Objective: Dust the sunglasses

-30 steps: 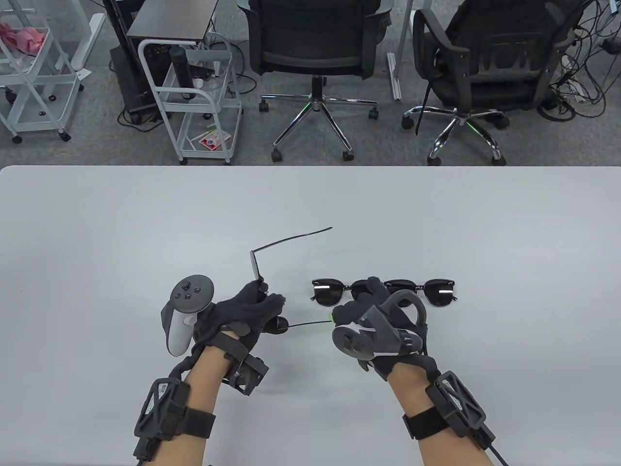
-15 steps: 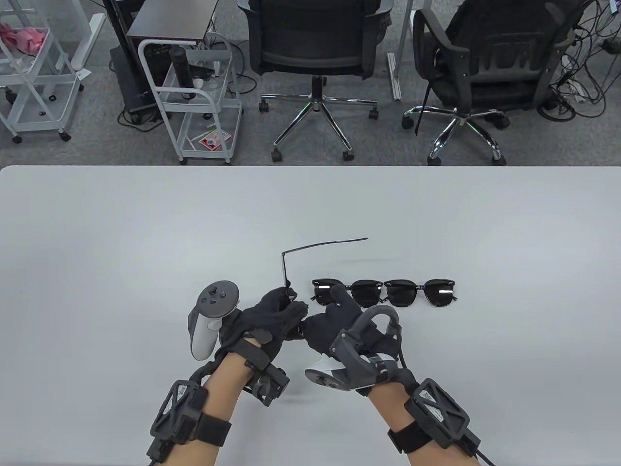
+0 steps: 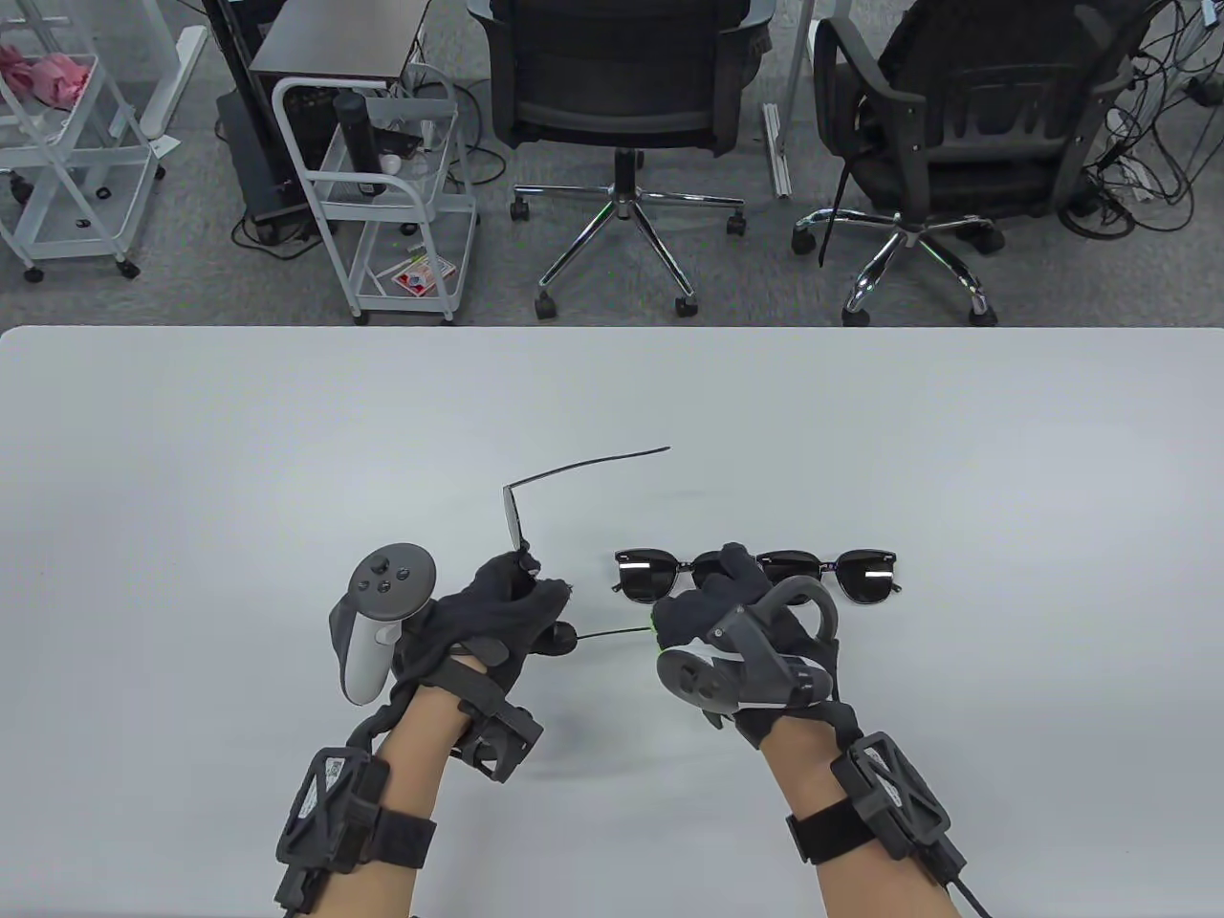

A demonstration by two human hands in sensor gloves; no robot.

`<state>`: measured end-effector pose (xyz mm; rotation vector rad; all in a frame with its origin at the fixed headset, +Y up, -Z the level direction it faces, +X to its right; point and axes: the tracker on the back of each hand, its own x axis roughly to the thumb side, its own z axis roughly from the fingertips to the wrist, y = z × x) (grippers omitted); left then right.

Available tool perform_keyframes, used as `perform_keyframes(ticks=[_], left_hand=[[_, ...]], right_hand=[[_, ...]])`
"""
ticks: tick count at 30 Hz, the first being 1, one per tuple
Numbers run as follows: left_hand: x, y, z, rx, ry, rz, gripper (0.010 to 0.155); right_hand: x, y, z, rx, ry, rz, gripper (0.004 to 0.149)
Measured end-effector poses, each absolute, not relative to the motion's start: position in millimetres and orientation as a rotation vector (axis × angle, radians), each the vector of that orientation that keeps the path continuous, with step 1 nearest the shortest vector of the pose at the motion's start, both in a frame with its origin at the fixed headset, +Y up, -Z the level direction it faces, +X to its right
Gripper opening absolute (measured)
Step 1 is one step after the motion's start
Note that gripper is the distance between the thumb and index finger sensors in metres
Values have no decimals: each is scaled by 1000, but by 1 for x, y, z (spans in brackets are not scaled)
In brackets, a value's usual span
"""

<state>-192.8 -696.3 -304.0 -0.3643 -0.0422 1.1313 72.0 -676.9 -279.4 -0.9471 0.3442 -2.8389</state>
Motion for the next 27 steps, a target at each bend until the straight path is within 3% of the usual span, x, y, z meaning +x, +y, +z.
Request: perform_keyframes(ticks=[7, 13, 17, 20, 24, 27], left_hand=[[-188, -697, -303, -375, -86, 1067, 96], [-184, -700, -303, -420, -110, 1004, 96], [-189, -700, -304, -389, -83, 970, 96], [-196, -702, -305, -363, -48, 962, 96], [-204, -703, -307, -329, -9, 985, 96], [-207, -704, -307, -322, 1, 999, 96]], right_hand=[[79, -674, -279, -985, 306, -2886, 44], [91, -637, -259, -1069, 666, -2990, 44], [102, -615, -250, -1116, 728, -3166, 43], [106, -617, -257, -1189, 469, -3339, 43], [95, -650, -272, -1367, -246, -3379, 43], [83, -682, -278, -1357, -721, -3320, 43]])
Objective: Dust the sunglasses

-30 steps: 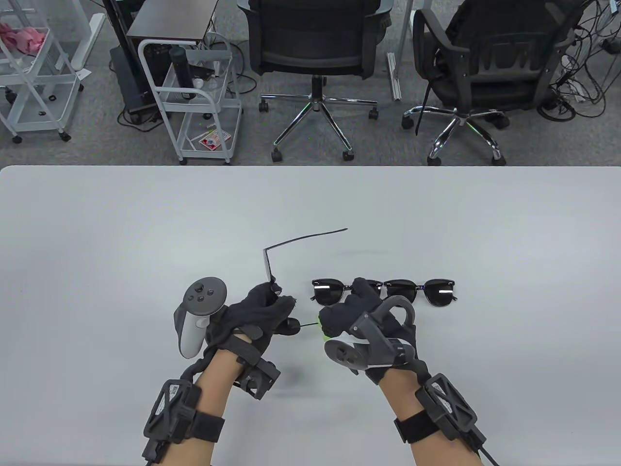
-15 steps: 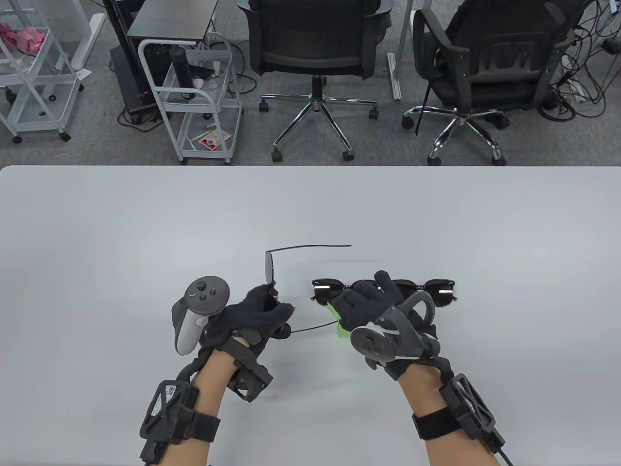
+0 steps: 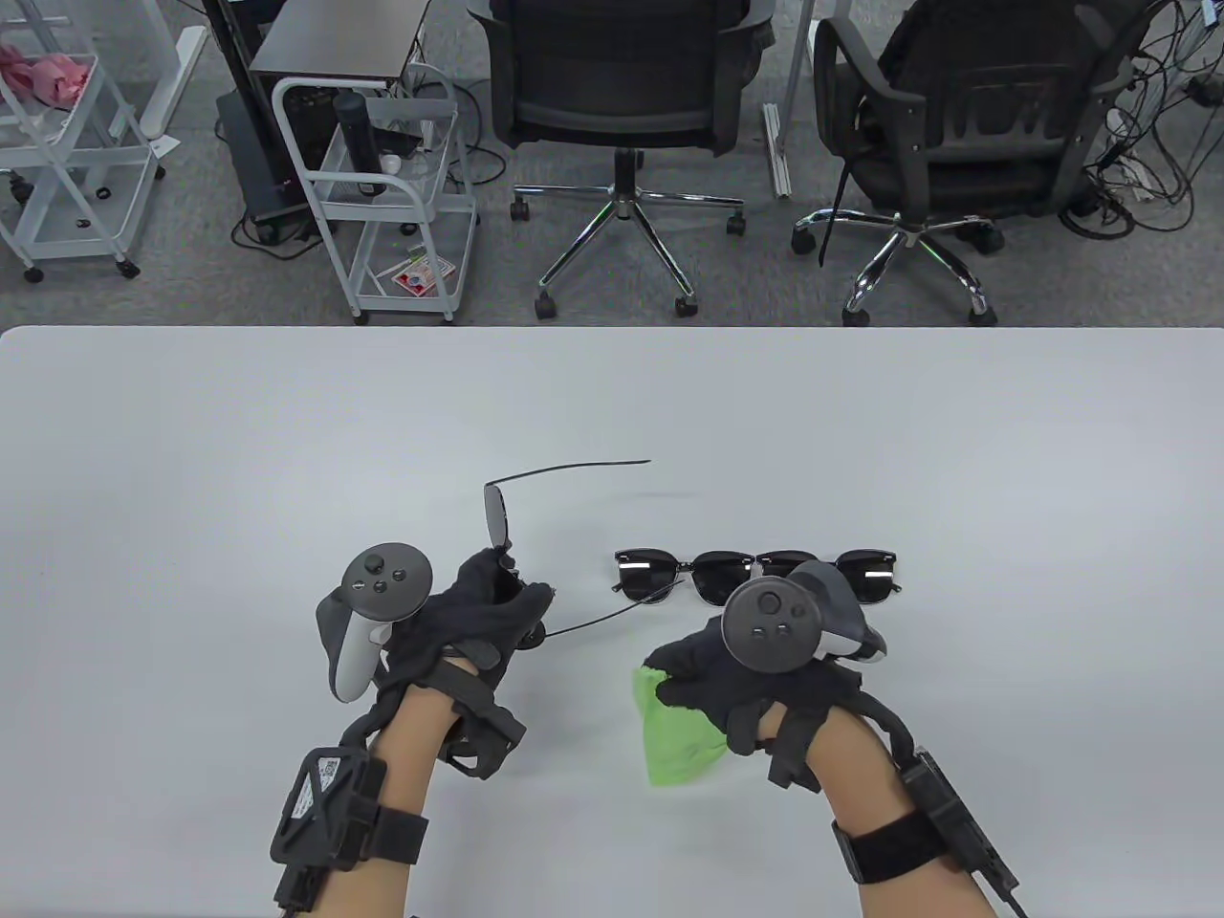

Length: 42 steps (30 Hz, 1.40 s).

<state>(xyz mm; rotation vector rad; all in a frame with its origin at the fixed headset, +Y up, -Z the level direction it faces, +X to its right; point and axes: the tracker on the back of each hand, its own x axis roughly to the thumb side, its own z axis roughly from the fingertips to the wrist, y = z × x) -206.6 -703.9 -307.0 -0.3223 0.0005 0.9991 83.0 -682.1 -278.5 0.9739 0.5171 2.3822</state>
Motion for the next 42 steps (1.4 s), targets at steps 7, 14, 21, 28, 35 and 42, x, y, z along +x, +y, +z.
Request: perform_keyframes(ticks=[7, 14, 21, 28, 35, 42], left_hand=[[-206, -705, -307, -330, -5, 1020, 96], [-207, -705, -307, -333, -2, 1045, 96], [-201, -706, -306, -340, -43, 1124, 96], [-174, -703, -300, -372, -135, 1118, 96], [-151, -704, -293, -436, -231, 1096, 94], [-158, -702, -295, -368, -188, 1001, 94]], right_hand=[[75, -719, -286, 929, 687, 2717, 46], [84, -709, -291, 812, 432, 3004, 65], [92, -684, -284, 730, -6, 2771, 54], [85, -673, -275, 704, -221, 2584, 51], [62, -679, -272, 892, -114, 2533, 56], [72, -657, -267, 861, -364, 2586, 52]])
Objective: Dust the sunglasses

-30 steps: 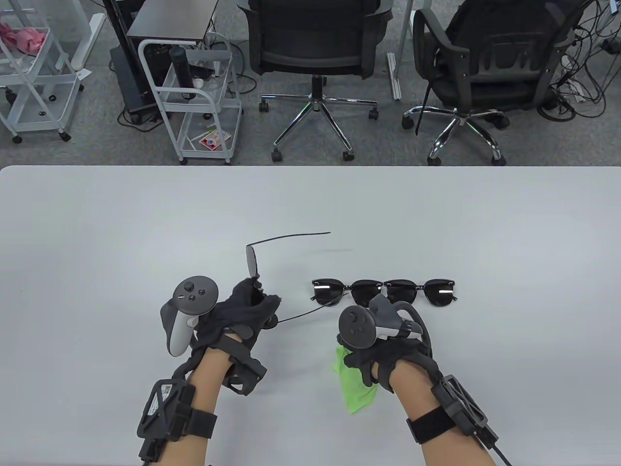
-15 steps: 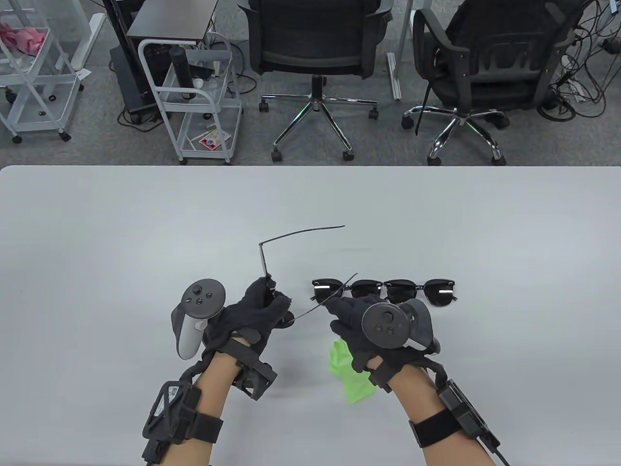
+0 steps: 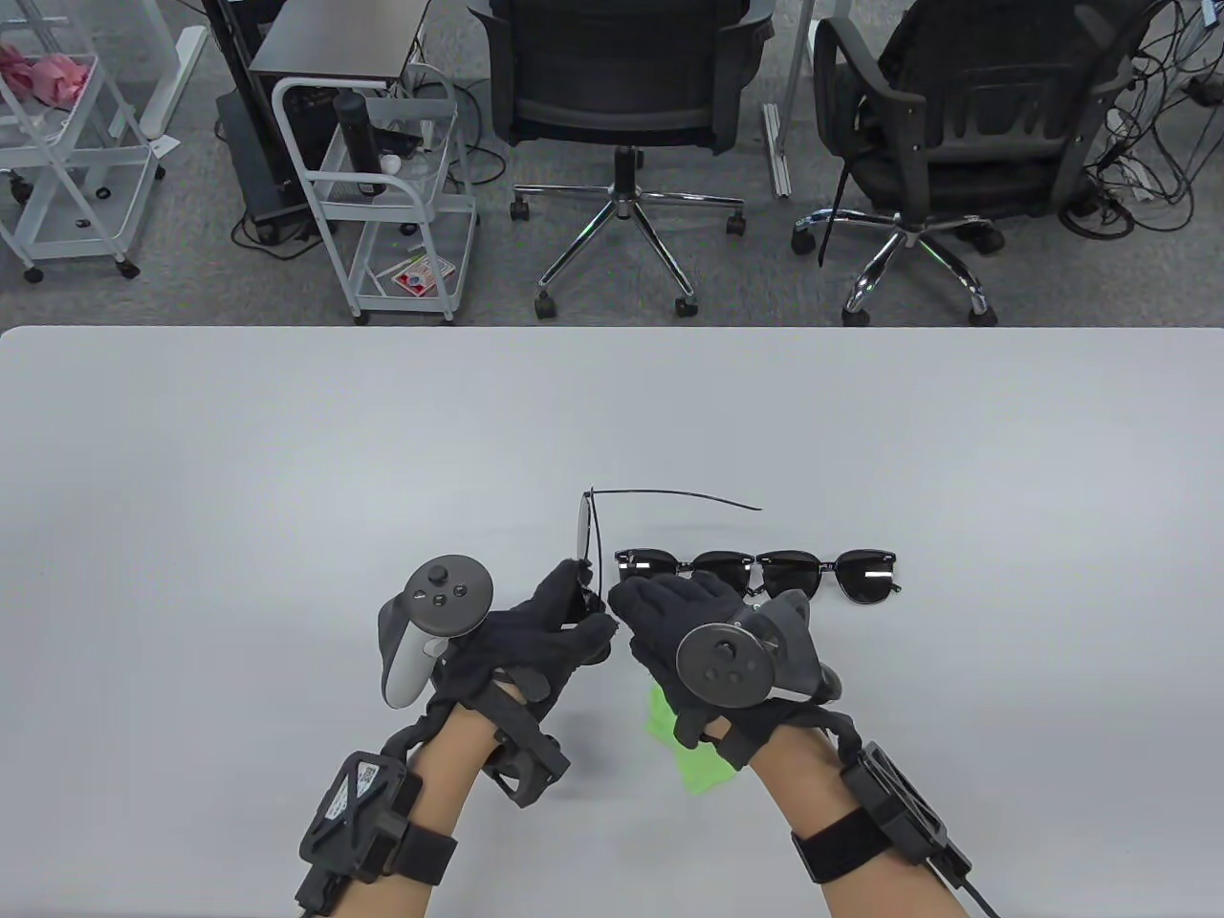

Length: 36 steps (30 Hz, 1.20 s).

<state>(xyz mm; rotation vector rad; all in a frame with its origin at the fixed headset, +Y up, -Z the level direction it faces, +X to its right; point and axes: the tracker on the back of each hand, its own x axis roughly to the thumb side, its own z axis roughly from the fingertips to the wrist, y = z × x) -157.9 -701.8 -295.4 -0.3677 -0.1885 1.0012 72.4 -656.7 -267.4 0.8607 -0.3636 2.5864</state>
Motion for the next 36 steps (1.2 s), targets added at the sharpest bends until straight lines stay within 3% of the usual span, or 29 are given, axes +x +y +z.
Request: perform_keyframes(ticks=[4, 6, 9, 19, 27, 31, 36], left_hand=[[-161, -695, -297, -223, -205, 707, 93], [-158, -691, -296, -167, -242, 604, 92], [-151, -689, -293, -184, -293, 643, 91], [-135, -685, -286, -223, -359, 741, 91], [-133, -681, -286, -212, -362, 822, 90], [-141, -675, -292, -171, -332, 784, 90], [-158, -669, -317, -209, -234, 630, 90]], right_hand=[[98, -644, -267, 694, -569, 2499, 59], [110, -650, -274, 587, -531, 2515, 67], [118, -666, -283, 465, -347, 2482, 75], [85, -678, -280, 612, 60, 2003, 66], [85, -671, -280, 636, -4, 1976, 64], [87, -672, -284, 665, 52, 1988, 66], [104, -678, -286, 537, 24, 2047, 69]])
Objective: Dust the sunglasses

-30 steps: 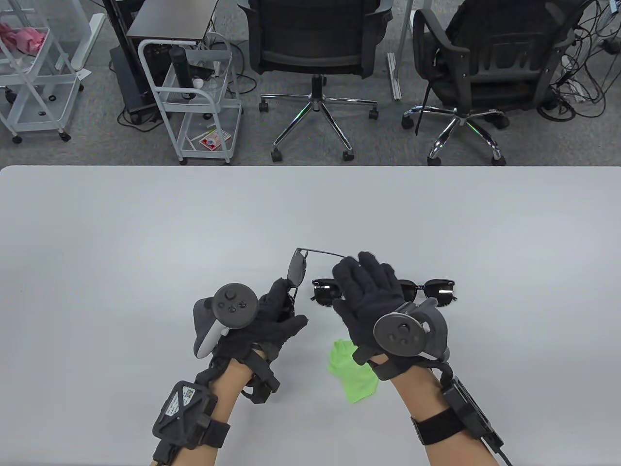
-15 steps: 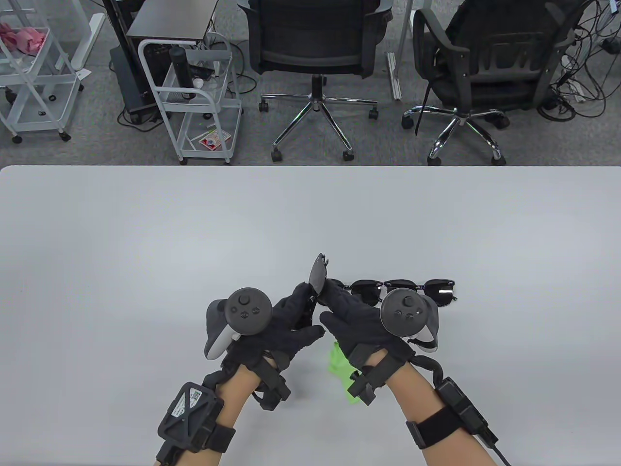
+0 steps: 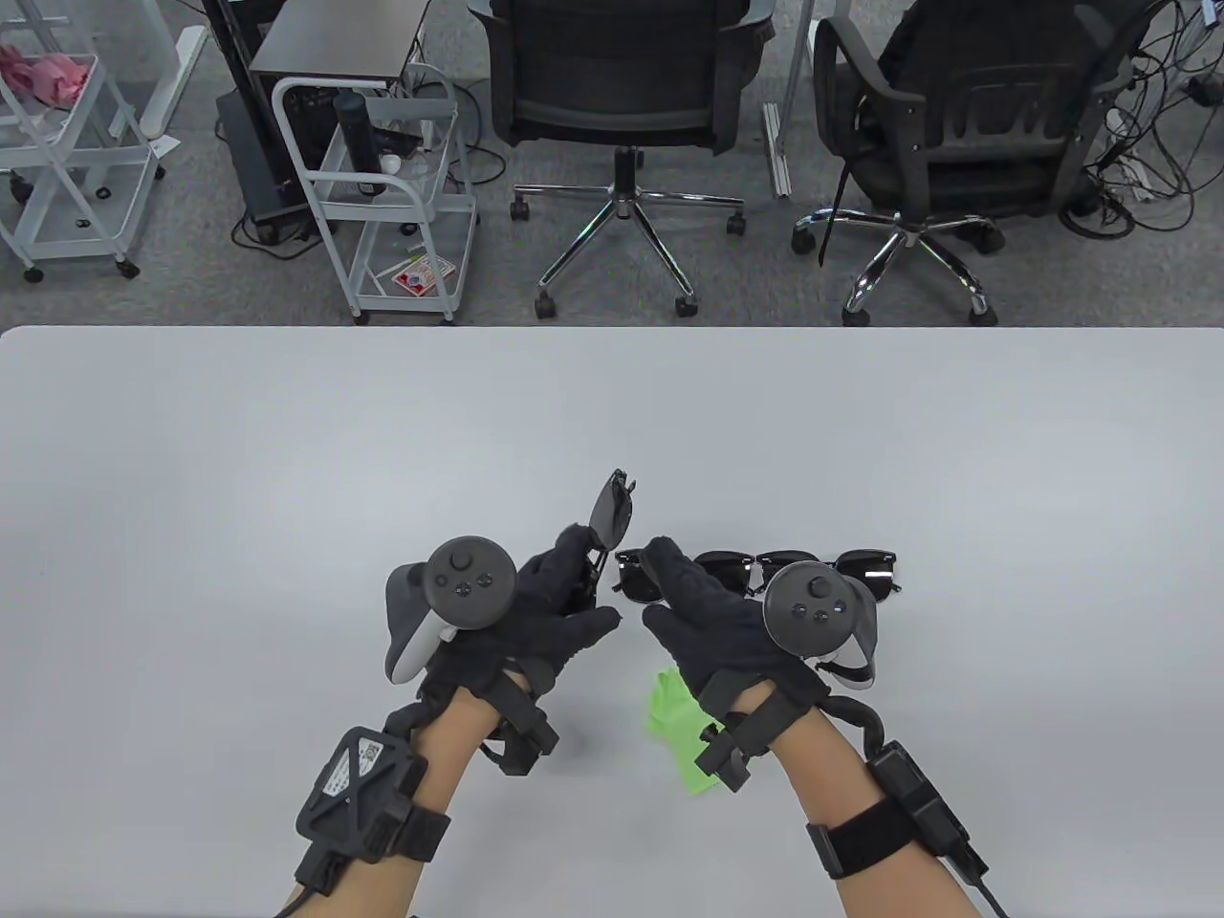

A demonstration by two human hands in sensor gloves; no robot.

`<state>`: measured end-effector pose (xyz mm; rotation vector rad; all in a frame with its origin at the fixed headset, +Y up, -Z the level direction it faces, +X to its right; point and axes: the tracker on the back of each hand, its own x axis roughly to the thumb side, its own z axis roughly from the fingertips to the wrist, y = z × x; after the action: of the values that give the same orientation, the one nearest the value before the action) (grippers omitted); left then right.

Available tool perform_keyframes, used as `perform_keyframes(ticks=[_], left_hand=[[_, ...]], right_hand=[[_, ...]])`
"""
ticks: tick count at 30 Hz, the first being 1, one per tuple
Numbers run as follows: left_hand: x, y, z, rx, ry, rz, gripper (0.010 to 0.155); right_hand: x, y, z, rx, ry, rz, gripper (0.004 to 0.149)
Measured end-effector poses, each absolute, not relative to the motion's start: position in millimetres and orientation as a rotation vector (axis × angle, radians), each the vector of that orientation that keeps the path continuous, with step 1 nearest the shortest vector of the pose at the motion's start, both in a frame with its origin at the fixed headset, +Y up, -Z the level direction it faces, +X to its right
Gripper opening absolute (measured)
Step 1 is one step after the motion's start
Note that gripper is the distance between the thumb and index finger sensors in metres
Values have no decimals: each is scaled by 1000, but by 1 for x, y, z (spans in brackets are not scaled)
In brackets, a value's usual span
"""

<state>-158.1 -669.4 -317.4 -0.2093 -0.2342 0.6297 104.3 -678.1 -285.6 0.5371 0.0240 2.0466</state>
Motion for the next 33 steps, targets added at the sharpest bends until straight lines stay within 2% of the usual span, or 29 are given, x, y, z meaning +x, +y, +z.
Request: perform_keyframes(ticks=[3, 6, 9, 23, 33], left_hand=[[-163, -671, -337, -233, -217, 318, 89], [-159, -686, -353, -208, -220, -30, 89], [-153, -705, -363, -209, -245, -218, 89], [-165, -740, -387, -307, -221, -216, 89], [-171, -737, -384, -309, -195, -198, 100]], right_hand=[[120, -678, -288, 471, -22, 2131, 67], [130, -679, -290, 414, -54, 2152, 66], [133, -681, -291, 399, -53, 2162, 66], [134, -681, -292, 404, -50, 2208, 66], [133, -682, -293, 419, -48, 2198, 65]])
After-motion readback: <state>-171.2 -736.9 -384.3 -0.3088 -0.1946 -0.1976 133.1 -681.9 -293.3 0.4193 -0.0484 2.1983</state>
